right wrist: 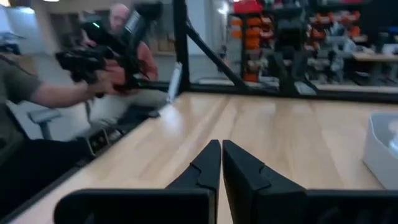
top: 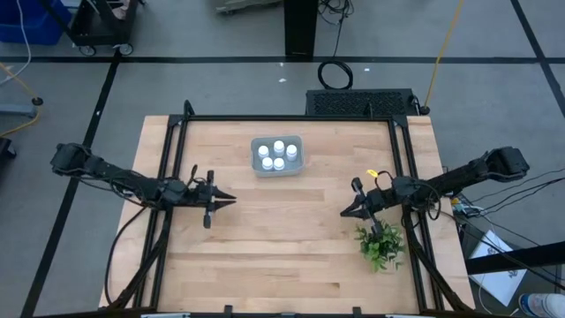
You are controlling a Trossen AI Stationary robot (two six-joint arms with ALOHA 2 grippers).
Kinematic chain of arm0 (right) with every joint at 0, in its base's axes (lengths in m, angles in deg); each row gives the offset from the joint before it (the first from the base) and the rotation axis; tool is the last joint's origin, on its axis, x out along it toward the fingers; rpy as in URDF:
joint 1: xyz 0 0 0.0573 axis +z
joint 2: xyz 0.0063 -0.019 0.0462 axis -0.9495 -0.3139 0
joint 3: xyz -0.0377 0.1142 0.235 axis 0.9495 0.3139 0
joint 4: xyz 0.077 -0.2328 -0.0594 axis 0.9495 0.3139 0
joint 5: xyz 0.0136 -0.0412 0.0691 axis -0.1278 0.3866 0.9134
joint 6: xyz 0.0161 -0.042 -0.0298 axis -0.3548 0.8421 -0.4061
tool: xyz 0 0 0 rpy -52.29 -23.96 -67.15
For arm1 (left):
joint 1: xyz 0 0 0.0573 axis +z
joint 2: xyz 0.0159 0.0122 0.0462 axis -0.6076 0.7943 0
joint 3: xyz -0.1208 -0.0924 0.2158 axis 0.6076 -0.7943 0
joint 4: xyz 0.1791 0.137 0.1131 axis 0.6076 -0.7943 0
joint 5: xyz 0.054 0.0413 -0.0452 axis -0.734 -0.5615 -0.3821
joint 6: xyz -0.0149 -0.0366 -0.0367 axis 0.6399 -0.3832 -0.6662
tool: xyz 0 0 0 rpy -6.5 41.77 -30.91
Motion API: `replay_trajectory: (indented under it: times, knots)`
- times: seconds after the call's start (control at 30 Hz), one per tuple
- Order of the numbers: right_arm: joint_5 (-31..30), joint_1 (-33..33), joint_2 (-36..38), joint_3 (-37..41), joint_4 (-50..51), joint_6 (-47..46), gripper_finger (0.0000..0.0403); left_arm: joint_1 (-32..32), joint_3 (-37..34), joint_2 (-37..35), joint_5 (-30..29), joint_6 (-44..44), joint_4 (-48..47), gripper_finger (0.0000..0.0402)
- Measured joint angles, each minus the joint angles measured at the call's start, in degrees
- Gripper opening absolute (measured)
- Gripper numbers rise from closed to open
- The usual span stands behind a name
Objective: Pick and place pill bottles into a basket
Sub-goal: Return to Home Position
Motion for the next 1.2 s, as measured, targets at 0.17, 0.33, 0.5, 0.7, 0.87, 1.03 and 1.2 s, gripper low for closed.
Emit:
replay_trajectory:
  times: [0.17, 0.33, 0.5, 0.7, 0.87, 1.03, 1.2]
  knots:
    - [2.7, -5.4, 6.7, 0.0, 6.6, -0.7, 0.0013, 2.5, 0.0, -4.2, 0.8, 0.1, 0.2, 0.0056]
    - [6.1, -8.0, 13.8, 0.0, 12.8, -1.6, 0.0012, 4.9, 0.0, -10.6, 0.6, -0.1, -5.4, 0.0056]
    - [6.9, -9.4, 21.7, 0.1, 18.6, -1.6, 0.0015, 6.6, 0.0, -17.7, 0.6, -1.0, -11.8, 0.0056]
    - [6.9, -10.2, 30.4, 0.1, 26.9, -2.2, 0.0013, 6.7, 0.0, -25.4, 0.6, -1.1, -17.5, 0.0056]
    - [6.7, -10.2, 35.8, 0.1, 30.5, -2.1, 0.0012, 6.7, 0.0, -30.6, 0.5, -2.0, -22.4, 0.0056]
    - [5.4, -10.2, 41.2, 0.1, 34.9, -2.2, 0.0012, 6.7, 0.0, -35.5, 0.2, -1.5, -24.0, 0.0056]
    - [5.2, -10.2, 46.5, 0.1, 39.9, -2.6, 0.0012, 6.7, 0.1, -40.3, -2.5, -2.6, -29.8, 0.0056]
